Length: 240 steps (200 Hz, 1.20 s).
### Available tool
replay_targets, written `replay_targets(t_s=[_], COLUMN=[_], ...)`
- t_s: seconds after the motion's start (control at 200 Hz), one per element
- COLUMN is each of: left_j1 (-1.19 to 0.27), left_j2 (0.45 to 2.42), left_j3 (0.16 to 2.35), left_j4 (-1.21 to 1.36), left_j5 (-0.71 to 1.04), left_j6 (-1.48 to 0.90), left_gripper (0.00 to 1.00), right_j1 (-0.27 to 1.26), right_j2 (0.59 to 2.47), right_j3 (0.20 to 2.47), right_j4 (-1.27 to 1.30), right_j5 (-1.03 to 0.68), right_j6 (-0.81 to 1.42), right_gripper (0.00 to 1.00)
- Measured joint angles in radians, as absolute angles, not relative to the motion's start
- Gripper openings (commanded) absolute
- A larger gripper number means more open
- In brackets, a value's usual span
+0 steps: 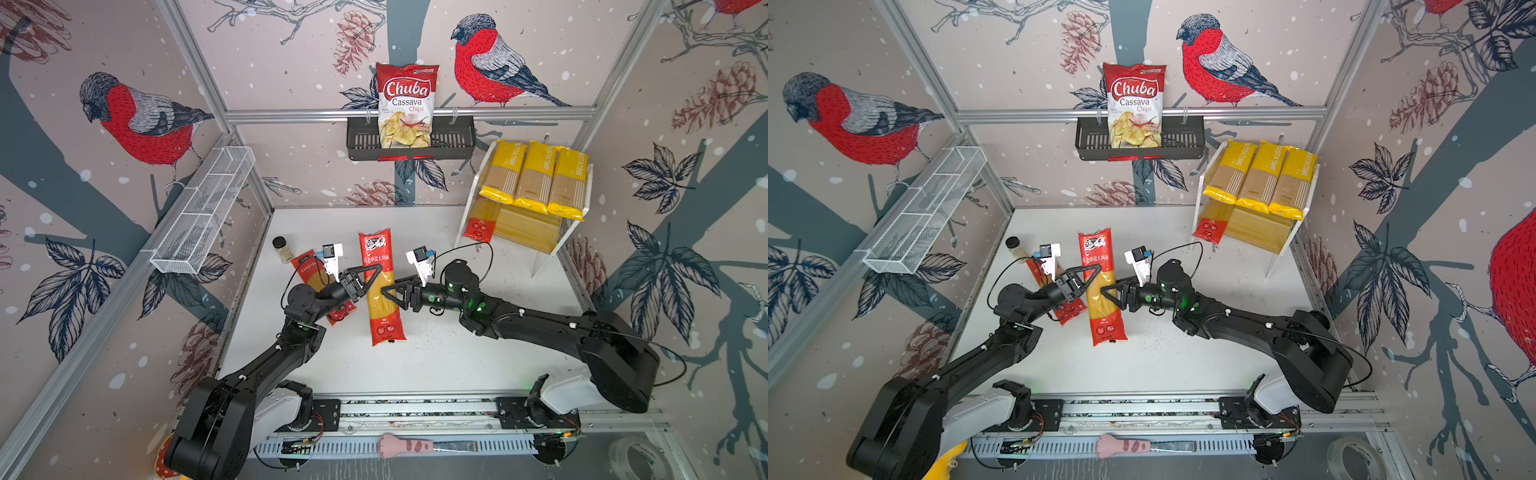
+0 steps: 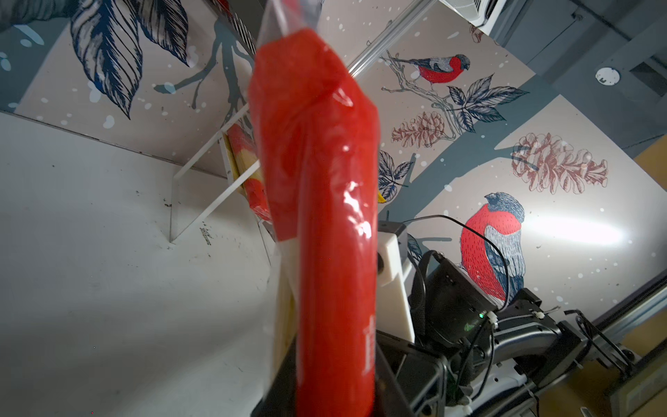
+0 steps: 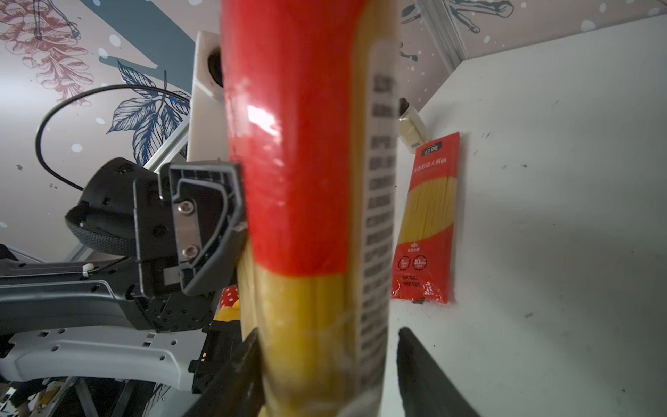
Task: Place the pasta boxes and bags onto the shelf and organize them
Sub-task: 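Hold the upright spaghetti pack between both grippers above the table, then open the left gripper and draw it back while the right gripper keeps the pack upright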
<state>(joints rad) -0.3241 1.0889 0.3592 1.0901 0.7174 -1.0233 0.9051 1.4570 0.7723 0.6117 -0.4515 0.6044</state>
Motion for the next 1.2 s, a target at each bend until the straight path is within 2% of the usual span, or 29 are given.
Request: replay_targets(t_s=[0.12, 0.32, 0.405, 0.565, 0.67, 0.876, 1.046, 1.201], left_j1=[-0.324, -0.337, -0.342, -0.346, -0.347, -0.347, -0.347, -0.351], left_j2=[1.089, 1.097, 1.101, 1.102, 1.098, 1.079, 1.066, 1.073], left_j3=[0.359, 0.36, 0.36, 0.36, 0.36, 0.36, 0.367, 0.371], left_j4=[1.09, 1.092, 1.092, 1.095, 1.098, 1.11, 1.11, 1.117], left_j5=[0.711, 0.715, 0.717, 0.725, 0.721, 0.706, 0.71, 0.732], left_j6=[-1.021, -1.024, -1.023, -1.023, -1.02, -1.024, -1.019, -1.013], left_gripper=[0.19, 0.19, 0.2, 0.22, 0.28, 0.46, 0.54, 0.56], right_j1=[0.884, 0.877, 0.892, 0.915, 0.915, 0.908, 0.892, 0.894], right_j2=[1.439, 1.453, 1.467, 1.479, 1.479, 1.477, 1.457, 1.447], right_j3=[0.764, 0.767, 0.77, 0.782, 0.783, 0.787, 0.791, 0.813], right_j4=[0.595, 0.593, 0.598, 0.601, 0.604, 0.603, 0.593, 0.563], right_j5=[-0.454, -0.519, -0.551, -0.577, -0.579, -0.61, -0.664, -0.707], right_j6=[0.598, 0.576, 0.575, 0.568, 0.572, 0.557, 0.557, 0.557], right_gripper=[0.66, 0.63, 0.59, 0.4, 0.31, 0.25, 0.23, 0.21])
